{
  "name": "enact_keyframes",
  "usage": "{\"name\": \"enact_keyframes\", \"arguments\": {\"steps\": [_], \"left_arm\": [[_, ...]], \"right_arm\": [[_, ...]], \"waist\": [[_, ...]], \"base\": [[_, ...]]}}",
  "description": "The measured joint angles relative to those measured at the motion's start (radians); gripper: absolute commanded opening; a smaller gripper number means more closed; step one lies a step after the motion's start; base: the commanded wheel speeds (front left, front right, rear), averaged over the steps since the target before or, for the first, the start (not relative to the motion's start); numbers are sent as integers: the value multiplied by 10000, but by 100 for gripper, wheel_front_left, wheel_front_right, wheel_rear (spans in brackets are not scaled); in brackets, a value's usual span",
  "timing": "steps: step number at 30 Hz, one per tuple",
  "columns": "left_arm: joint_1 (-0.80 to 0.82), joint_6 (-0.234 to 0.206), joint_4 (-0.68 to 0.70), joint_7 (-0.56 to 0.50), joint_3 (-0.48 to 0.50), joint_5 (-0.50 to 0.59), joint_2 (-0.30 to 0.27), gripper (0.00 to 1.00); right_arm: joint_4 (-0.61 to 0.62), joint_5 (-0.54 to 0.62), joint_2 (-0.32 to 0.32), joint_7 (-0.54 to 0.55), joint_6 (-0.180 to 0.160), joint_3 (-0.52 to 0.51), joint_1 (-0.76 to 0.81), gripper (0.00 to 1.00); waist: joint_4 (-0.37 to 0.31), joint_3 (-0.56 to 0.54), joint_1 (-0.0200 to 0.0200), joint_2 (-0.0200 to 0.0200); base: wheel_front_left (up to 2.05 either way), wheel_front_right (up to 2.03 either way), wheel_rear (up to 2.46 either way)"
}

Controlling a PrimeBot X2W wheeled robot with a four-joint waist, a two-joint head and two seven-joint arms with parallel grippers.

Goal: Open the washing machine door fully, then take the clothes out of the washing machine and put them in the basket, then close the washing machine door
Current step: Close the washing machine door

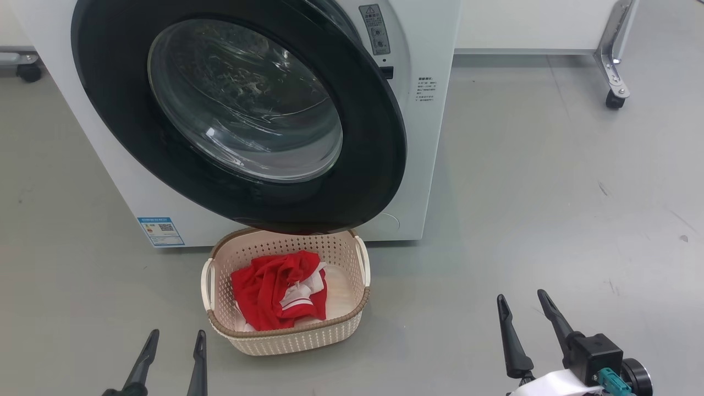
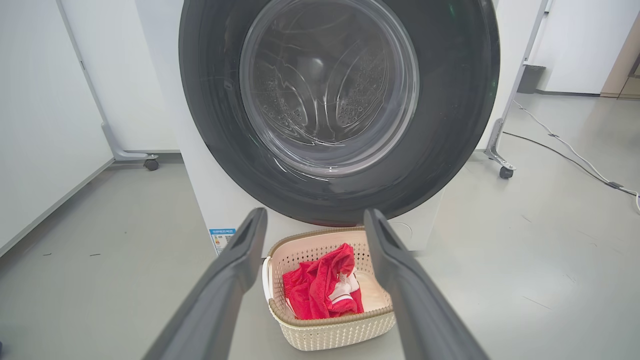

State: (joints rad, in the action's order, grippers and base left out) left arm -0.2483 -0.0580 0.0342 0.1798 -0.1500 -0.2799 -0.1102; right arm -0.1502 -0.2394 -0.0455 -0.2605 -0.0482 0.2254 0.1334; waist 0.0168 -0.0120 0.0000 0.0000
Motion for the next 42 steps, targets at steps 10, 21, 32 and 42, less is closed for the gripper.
{"name": "enact_keyframes", "arguments": {"steps": [10,21,32,42], "left_arm": [[19,-73,-142,88,-35,84,46,100],[296,-73,-125,174,-174,79,113,100],[919,-63,75,286,-387,180,167,100],[1688,115,255,376,-610,178,278,100]], "right_arm": [[-27,0,2,0,21,15,-2,0],[-63,173,-146,0,476,401,-734,0],[-391,571,-211,347,1089,1053,-2364,0],[-546,658,-213,677,1256,1175,-4600,0]], "waist": [[12,13,0,0],[203,235,0,0],[696,856,0,0],[1232,1790,0,0]], "base": [[0,0,0],[0,0,0],[0,0,0],[0,0,0]]}}
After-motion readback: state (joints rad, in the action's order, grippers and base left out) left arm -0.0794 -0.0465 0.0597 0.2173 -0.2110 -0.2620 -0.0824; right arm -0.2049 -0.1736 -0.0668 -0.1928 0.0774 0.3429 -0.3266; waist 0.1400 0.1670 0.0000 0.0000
